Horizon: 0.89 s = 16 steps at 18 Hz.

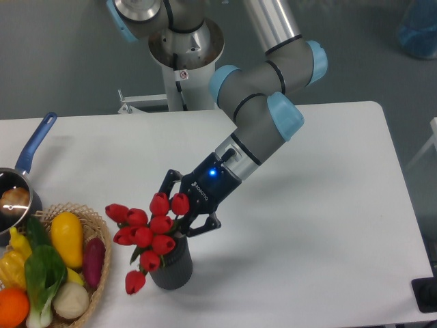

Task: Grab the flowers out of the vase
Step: 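Close the gripper around the tulip stems above the vase rim, then lift the gripped tulips straight up out of the grey vase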

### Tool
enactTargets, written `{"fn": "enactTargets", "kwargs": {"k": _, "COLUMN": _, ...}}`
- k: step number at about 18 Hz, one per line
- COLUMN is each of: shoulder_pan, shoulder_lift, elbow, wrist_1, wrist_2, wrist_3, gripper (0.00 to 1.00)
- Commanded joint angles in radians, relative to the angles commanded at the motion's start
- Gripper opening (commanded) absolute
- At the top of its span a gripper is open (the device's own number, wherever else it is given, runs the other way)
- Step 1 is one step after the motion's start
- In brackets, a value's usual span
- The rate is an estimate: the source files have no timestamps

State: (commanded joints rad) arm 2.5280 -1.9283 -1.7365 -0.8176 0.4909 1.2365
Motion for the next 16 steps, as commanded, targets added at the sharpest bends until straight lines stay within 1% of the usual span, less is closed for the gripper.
{"fn": "enactTargets", "kwargs": {"k": 1, "shoulder_pan": 0.005, "shoulder_lift": 0.003, "elbow": 0.006, "wrist_1": 0.0, "wrist_2": 0.0, "wrist_3": -0.023, "gripper": 0.0}}
{"fn": "enactTargets", "kwargs": {"k": 4, "shoulder_pan": 0.012, "shoulder_lift": 0.028, "elbow": 0.054, "wrist_1": -0.002, "wrist_2": 0.002, "wrist_3": -0.133, "gripper": 0.0}}
{"fn": "enactTargets", "kwargs": {"k": 7, "shoulder_pan": 0.014, "shoulder_lift": 0.034, "elbow": 0.09, "wrist_1": -0.002, "wrist_2": 0.002, "wrist_3": -0.212, "gripper": 0.0}}
{"fn": "enactTargets", "kwargs": {"k": 12, "shoulder_pan": 0.011, "shoulder_lift": 0.112, "elbow": 0.124, "wrist_1": -0.002, "wrist_2": -0.006, "wrist_3": -0.33, "gripper": 0.0}}
{"fn": "enactTargets", "kwargs": {"k": 16, "shoulder_pan": 0.011, "shoulder_lift": 0.141, "elbow": 0.176, "wrist_1": -0.005, "wrist_2": -0.021, "wrist_3": -0.428, "gripper": 0.0}}
